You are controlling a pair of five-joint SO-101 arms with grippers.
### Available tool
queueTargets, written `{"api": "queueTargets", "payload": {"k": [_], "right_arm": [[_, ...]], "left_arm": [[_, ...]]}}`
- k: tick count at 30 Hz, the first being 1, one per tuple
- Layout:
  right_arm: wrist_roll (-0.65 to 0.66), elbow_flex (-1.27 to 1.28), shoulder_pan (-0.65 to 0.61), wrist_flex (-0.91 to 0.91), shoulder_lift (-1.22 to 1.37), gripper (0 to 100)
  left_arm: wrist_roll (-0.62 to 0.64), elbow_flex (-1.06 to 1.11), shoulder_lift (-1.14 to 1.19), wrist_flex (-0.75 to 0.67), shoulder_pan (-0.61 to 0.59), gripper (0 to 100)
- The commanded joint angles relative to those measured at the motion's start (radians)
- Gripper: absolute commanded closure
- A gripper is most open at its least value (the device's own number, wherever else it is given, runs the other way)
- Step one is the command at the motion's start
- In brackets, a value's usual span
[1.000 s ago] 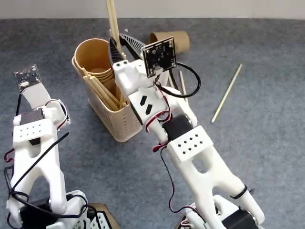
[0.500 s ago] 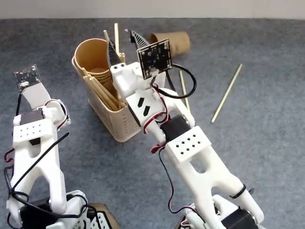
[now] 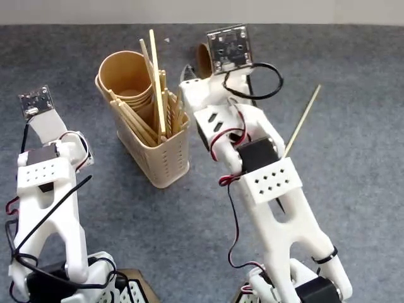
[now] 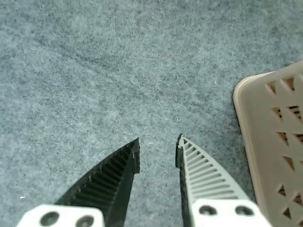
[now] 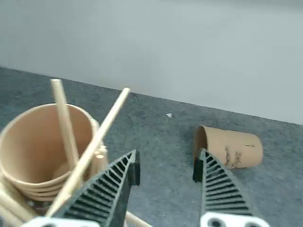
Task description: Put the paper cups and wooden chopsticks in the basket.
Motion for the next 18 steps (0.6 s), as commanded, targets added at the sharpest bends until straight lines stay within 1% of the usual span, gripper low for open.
{"api": "queueTargets", "payload": {"k": [1, 4, 8, 13, 18], "right_arm": [[-0.031, -0.091, -0.079, 0.05, -0.01, 81.0], [-0.031, -0.12, -0.13, 0.156, -0.01, 81.0], [-0.032, -0.179, -0.166, 0.298, -0.008, 81.0], [-0.031, -0.18, -0.173, 0.311, 0.004, 81.0], [-0.034, -0.117, -0.177, 0.314, -0.001, 81.0]], "left_arm": [[0.006, -0.005, -0.004, -0.011, 0.007, 85], [0.006, -0.005, -0.004, -0.011, 0.007, 85], [0.006, -0.005, -0.004, -0.012, 0.007, 85], [0.006, -0.005, -0.004, -0.011, 0.008, 85], [0.006, -0.005, -0.004, -0.011, 0.008, 85]]}}
